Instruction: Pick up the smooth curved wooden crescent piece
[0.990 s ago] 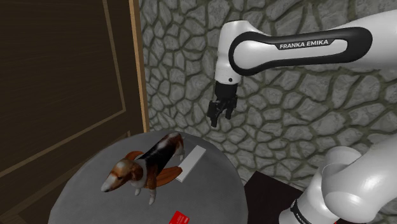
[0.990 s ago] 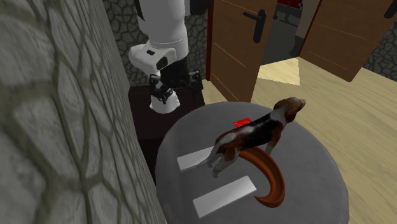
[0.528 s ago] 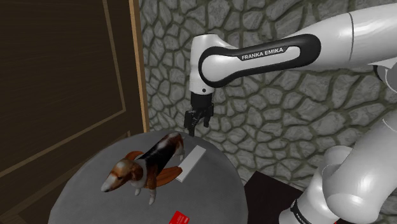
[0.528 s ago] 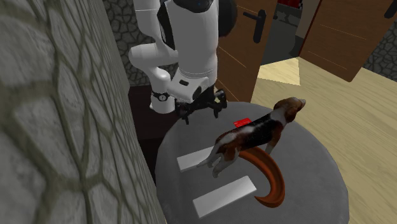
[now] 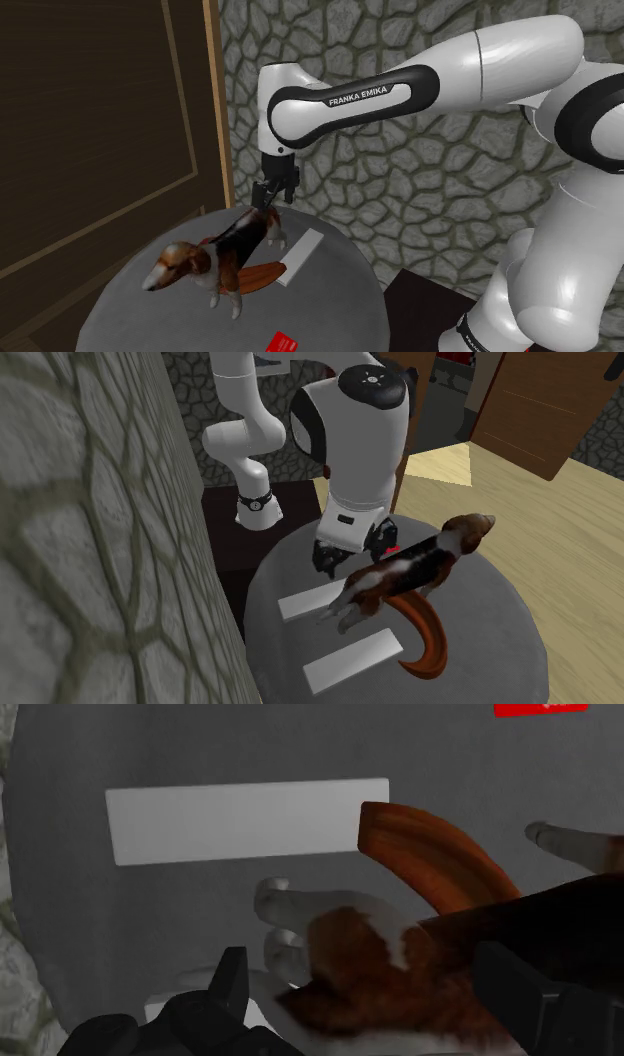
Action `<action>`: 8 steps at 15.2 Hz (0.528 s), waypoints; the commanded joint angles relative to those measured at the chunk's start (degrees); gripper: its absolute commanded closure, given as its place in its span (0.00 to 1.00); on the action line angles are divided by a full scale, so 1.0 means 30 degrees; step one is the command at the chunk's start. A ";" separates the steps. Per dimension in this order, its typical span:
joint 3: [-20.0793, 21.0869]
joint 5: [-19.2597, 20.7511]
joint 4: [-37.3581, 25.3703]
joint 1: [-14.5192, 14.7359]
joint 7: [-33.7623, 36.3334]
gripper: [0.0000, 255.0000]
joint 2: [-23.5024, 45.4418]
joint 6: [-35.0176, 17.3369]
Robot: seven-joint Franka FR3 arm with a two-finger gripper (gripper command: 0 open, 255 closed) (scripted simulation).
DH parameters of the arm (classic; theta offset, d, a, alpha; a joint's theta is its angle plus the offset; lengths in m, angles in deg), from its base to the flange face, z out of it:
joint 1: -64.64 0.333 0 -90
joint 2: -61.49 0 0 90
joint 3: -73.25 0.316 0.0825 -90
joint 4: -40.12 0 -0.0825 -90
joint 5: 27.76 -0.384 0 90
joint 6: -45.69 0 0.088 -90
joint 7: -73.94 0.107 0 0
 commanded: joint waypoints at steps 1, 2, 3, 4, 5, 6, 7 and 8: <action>0.0534 -0.0691 -0.0743 0.0520 -0.0004 0.00 0.1987 -0.0242; 0.0699 -0.0624 -0.1328 0.0639 0.0014 0.00 0.2648 -0.0284; 0.0912 -0.0533 -0.1934 0.0715 0.0046 0.00 0.3316 -0.0309; 0.1133 -0.0422 -0.2563 0.0789 0.0085 0.00 0.3990 -0.0316; 0.1282 -0.0320 -0.3215 0.0934 0.0115 0.00 0.4666 -0.0302; 0.1391 -0.0220 -0.3893 0.1117 0.0137 0.00 0.5346 -0.0268; 0.1488 -0.0118 -0.4598 0.1315 0.0158 0.00 0.6032 -0.0213; 0.1577 -0.0012 -0.5331 0.1524 0.0177 0.00 0.6724 -0.0136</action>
